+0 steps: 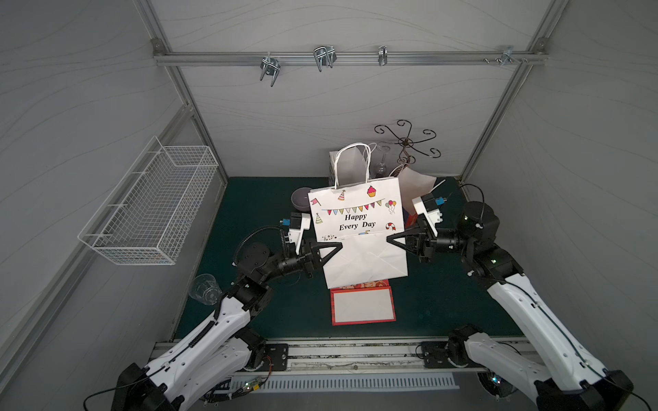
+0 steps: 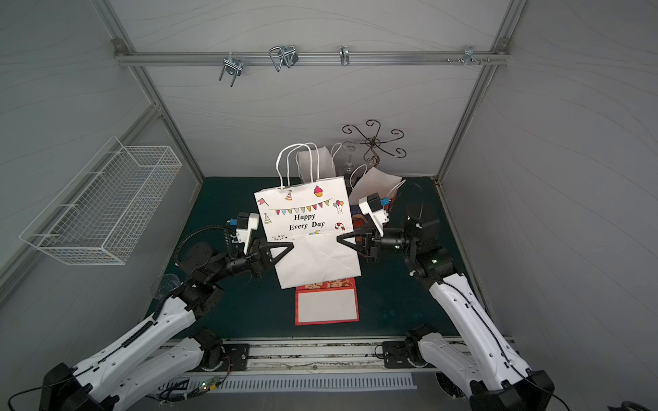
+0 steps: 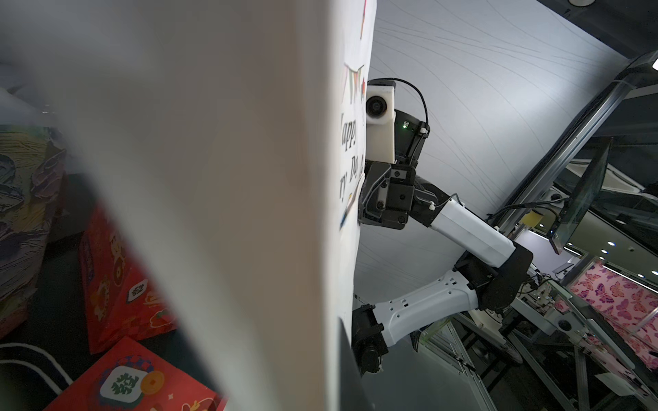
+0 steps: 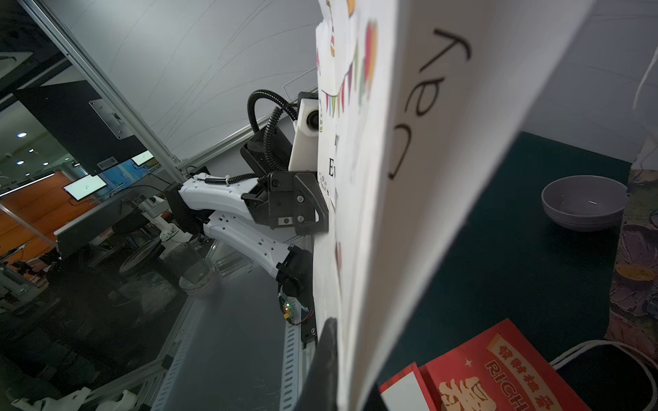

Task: Put away the paper bag
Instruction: Press the paper bag.

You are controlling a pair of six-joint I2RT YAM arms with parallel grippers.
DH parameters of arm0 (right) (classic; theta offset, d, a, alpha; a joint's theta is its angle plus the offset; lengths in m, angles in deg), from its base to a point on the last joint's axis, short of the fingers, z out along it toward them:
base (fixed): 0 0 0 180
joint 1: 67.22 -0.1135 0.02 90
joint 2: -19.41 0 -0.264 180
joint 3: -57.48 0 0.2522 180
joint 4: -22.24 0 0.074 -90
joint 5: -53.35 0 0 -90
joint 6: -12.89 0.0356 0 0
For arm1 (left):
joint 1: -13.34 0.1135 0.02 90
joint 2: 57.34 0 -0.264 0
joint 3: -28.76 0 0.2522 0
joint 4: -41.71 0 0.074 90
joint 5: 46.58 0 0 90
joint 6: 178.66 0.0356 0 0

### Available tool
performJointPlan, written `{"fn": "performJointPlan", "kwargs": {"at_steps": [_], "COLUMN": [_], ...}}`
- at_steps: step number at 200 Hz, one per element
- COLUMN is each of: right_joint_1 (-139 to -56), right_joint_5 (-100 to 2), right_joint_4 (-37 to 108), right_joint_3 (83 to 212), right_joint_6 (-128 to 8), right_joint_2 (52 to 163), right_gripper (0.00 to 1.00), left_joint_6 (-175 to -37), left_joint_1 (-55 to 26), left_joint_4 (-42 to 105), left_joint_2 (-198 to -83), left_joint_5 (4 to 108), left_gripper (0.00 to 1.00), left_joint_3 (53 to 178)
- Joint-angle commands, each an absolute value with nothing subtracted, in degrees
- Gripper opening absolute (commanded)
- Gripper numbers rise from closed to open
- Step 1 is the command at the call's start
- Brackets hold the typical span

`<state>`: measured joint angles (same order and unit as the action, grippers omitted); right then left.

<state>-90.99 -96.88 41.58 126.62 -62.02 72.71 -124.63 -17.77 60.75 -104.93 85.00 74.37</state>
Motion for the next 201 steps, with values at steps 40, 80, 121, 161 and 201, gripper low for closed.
{"fn": "performJointPlan", "kwargs": {"at_steps": [40,80,121,161,201], "right_joint_1": [-88.5,-87.6,-87.5,-87.4,-87.4], "right_joint_5": [-93.4,-94.2,-92.5,-92.3,-92.7], "right_joint_4": [41.1,39.4,38.0,35.0,31.8], "right_joint_3": [131.8,132.6,133.6,135.8,137.4], "right_joint_6": [-60.7,-59.4,-57.5,-55.7,-54.1], "right_joint_2": [73.0,74.2,74.6,76.2,77.6], "right_gripper": [0.45,0.0,0.45,0.16,0.1], "left_joint_6": [-123.6,-122.5,-121.2,-121.0,-120.5], "left_joint_1": [-17.5,-17.5,-17.6,-17.5,-17.5], "left_joint_4": [61.1,58.9,57.8,57.6,56.5], "left_joint_2": [-105.0,-104.9,-104.6,-105.2,-105.6], "left_joint_5": [86.5,87.6,88.2,90.2,91.4], "left_gripper": [0.0,0.0,0.0,0.0,0.0], "left_joint_3": [74.9,75.4,75.4,75.8,76.2]}}
